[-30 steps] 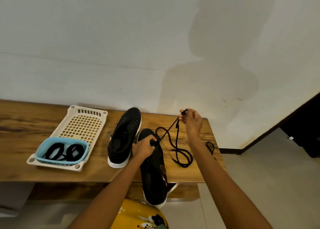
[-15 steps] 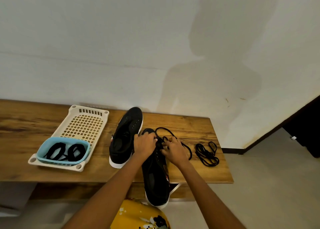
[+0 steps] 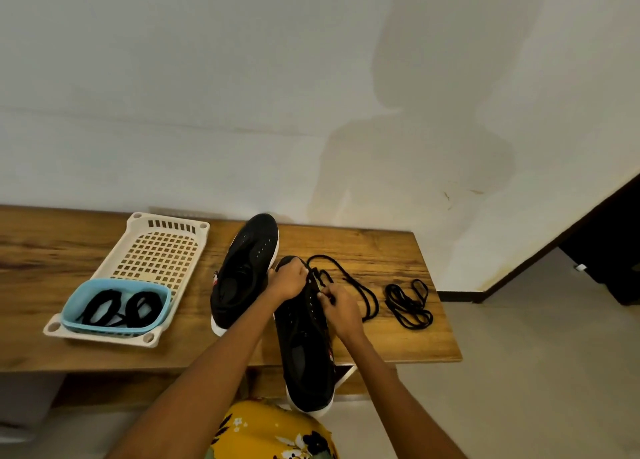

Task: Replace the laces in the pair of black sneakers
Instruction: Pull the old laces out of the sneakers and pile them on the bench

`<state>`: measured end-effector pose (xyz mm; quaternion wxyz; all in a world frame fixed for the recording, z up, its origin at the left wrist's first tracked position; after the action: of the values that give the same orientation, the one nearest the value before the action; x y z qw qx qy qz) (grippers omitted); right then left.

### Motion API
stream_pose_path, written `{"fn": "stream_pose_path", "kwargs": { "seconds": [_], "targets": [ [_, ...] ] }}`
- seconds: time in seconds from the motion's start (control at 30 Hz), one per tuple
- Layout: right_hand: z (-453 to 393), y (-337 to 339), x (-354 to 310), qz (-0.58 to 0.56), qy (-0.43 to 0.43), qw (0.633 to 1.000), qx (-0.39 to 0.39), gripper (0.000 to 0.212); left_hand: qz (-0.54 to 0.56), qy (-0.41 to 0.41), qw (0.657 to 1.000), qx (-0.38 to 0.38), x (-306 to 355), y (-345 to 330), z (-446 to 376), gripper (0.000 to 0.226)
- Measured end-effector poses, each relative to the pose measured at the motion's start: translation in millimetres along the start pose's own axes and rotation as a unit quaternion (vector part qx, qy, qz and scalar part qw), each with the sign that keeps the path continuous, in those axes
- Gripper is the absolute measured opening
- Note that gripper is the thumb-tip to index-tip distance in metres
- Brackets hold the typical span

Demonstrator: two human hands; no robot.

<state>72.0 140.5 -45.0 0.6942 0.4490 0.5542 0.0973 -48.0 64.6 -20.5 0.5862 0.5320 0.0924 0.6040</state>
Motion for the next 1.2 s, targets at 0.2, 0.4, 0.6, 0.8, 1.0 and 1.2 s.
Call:
{"fn": "stream_pose_path", "kwargs": {
  "seconds": [0.2,0.4,0.6,0.8,1.0,1.2],
  "targets": [
    [2,1,-3,-0.013,-0.002,1.0,-0.005,0.01,0.115,-0.001,0.988,-0.104,-1,-4,1,0.021],
    [3,2,-4,-0.007,-0.005,1.0,-0.022,0.012,0.429,0.072,0.9,0.011,2,-9,8,0.031],
    [4,0,3,-0.048,-0.046,0.997,-0.032,0.021,0.684,0.059,0.725,0.055,20,61,8,0.02],
    [4,-7,-1,0.052,-0.082,0.995,0.0,0.025,0.722,0.035,0.671,0.162,23,112,22,0.023],
    [1,0,-10,0.04,-0.032,0.998,0.028,0.019,0.23,-0.079,0.958,0.152,3,64,28,0.023],
    [3,3,-11,-0.191,-0.071,0.979,0.028,0.023,-0.163,-0.134,0.977,0.025,-19,-4,29,0.043]
  ]
}}
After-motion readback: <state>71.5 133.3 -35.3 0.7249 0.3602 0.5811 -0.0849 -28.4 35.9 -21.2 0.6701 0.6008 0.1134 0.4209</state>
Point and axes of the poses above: each hand's wrist, its own z-axis away from the middle knuckle, its own y-axis out of the back of the hand, x = y × z, the point moved 2 cm from there along -z, towards the middle knuckle, and after that the axes turned 9 degrees about y, right-handed, at the moved point
